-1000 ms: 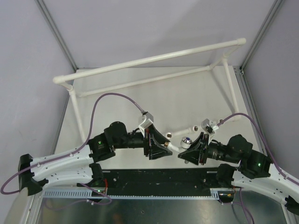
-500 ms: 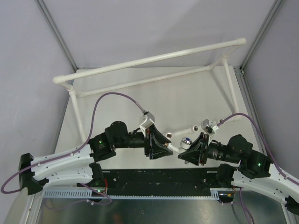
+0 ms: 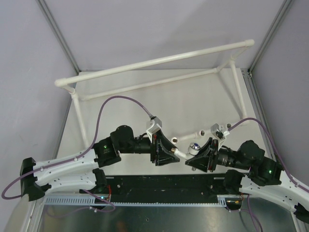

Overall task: Install the water faucets
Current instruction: Adjust the water faucet.

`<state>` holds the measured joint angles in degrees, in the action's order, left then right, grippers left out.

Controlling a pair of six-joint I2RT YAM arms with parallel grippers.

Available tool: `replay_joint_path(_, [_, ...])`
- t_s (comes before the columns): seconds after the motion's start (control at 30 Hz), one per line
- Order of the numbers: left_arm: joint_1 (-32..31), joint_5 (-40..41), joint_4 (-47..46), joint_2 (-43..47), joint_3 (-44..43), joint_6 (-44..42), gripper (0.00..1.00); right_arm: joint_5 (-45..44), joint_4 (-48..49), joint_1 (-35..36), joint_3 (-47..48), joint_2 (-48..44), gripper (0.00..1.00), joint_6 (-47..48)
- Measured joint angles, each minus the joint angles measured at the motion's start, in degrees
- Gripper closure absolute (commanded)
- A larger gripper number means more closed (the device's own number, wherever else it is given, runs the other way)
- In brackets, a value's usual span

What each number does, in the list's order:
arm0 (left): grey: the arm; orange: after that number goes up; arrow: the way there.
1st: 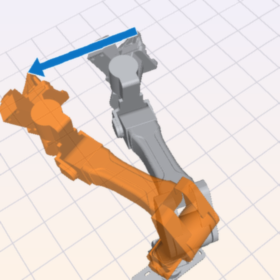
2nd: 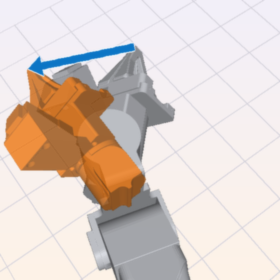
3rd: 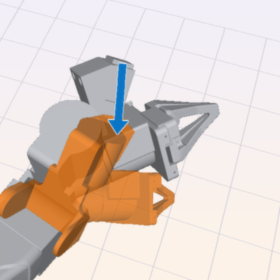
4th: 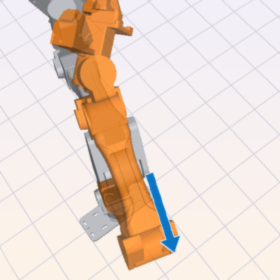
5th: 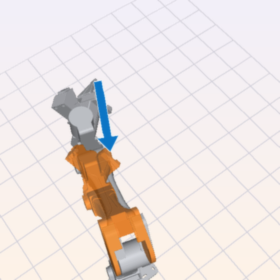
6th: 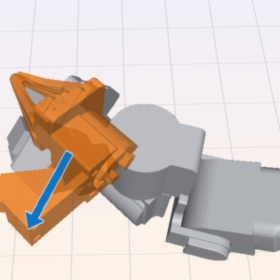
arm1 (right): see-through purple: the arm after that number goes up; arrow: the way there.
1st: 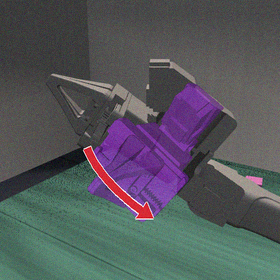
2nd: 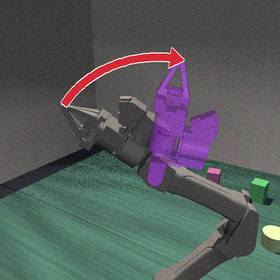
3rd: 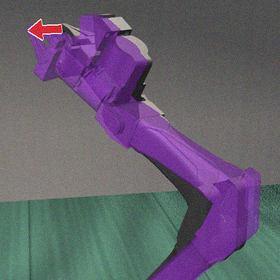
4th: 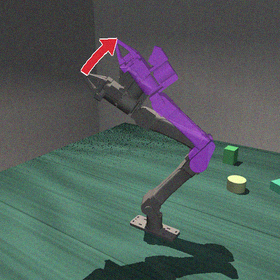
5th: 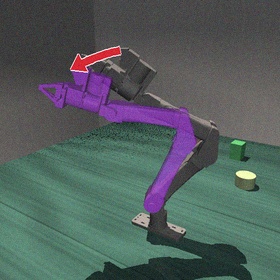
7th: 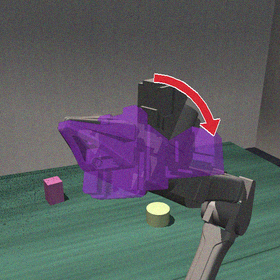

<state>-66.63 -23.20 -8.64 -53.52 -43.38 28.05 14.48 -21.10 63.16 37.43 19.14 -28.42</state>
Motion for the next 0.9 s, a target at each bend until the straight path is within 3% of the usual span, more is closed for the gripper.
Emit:
replay_joint_path(0.33, [-0.02,-0.37,0.04,-0.46,-0.59,0.07,0.43,0.02,-0.04,0.00,0.00,-0.22,1.00,-0.11])
replay_joint_path(0.5, [-0.02,-0.96,0.04,-0.46,-0.94,0.15,0.53,0.04,-0.02,0.00,0.00,-0.22,1.00,-0.13])
replay_joint_path(0.63, [0.00,-0.96,0.26,-0.46,-0.94,0.35,0.65,0.61,0.04,0.00,0.00,-0.22,1.00,-0.37])
replay_joint_path(0.77, [0.00,-1.14,0.39,-0.46,-0.94,0.42,0.93,0.98,0.02,0.00,0.00,-0.24,1.00,-0.48])
replay_joint_path(0.9, [0.00,-1.68,0.22,-0.31,-0.98,0.94,0.99,0.96,-0.11,0.00,0.00,-0.37,0.97,-0.24])
